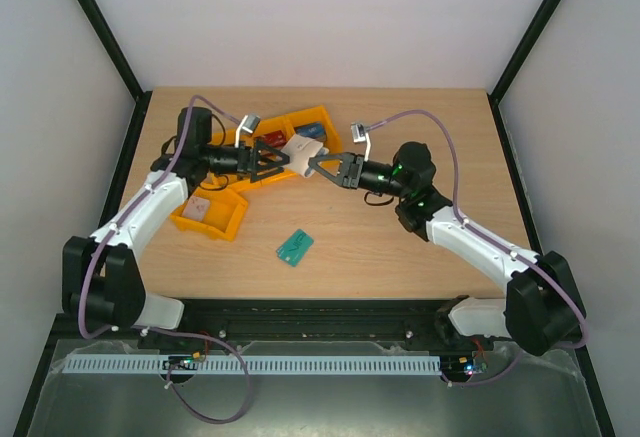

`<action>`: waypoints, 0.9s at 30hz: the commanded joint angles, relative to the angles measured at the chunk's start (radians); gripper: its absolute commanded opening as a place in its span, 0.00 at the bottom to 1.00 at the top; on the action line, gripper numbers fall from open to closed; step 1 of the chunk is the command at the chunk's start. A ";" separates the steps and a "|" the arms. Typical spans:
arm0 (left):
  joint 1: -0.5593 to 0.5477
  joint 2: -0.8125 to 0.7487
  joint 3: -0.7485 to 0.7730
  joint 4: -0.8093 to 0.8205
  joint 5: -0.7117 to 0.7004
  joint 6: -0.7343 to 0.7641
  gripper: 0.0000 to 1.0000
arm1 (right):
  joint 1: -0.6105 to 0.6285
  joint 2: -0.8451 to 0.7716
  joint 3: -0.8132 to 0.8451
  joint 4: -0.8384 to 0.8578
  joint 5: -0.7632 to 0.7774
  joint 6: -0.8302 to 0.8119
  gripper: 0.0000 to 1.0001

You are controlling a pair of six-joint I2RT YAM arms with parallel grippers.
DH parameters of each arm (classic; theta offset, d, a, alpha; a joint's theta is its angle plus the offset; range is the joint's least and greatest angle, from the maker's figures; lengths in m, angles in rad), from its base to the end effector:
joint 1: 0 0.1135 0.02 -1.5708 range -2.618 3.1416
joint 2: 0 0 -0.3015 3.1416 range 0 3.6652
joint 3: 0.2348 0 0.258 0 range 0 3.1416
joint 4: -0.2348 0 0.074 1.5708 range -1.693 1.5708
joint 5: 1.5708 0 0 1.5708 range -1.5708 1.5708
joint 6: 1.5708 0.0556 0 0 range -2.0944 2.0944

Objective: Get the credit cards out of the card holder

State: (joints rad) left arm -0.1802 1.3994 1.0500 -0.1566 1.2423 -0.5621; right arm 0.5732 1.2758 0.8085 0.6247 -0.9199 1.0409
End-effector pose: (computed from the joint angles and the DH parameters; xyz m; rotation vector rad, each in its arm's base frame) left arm 0.2909 -0.1065 0.3365 0.4384 2.0766 -1.7221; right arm 0.2195 0.1943 0.3594 -0.5235 1.7422 1.8702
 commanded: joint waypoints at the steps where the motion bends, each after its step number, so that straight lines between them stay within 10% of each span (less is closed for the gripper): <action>1: -0.029 0.016 0.016 0.207 0.067 -0.182 0.98 | 0.017 -0.007 0.032 0.062 -0.040 -0.045 0.02; 6: -0.048 0.016 0.038 0.219 0.098 -0.175 0.81 | 0.019 -0.006 0.029 0.054 -0.041 -0.054 0.02; 15: -0.051 -0.013 0.074 0.090 0.139 -0.012 0.06 | 0.019 -0.004 0.037 -0.020 -0.038 -0.119 0.02; 20: -0.027 -0.029 0.100 -0.048 0.101 0.140 0.02 | 0.017 -0.022 0.118 -0.370 0.074 -0.352 0.05; 24: -0.010 -0.050 0.230 -0.407 -0.157 0.521 0.02 | 0.016 -0.045 0.208 -0.749 0.300 -0.587 0.65; 27: -0.081 -0.053 0.358 -0.617 -0.473 0.775 0.02 | 0.016 -0.073 0.260 -0.876 0.404 -0.681 0.89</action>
State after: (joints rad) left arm -0.2008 1.4017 1.2560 -0.4511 1.1000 -0.1963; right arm 0.5884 1.2510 0.9970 0.0612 -0.7277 0.5831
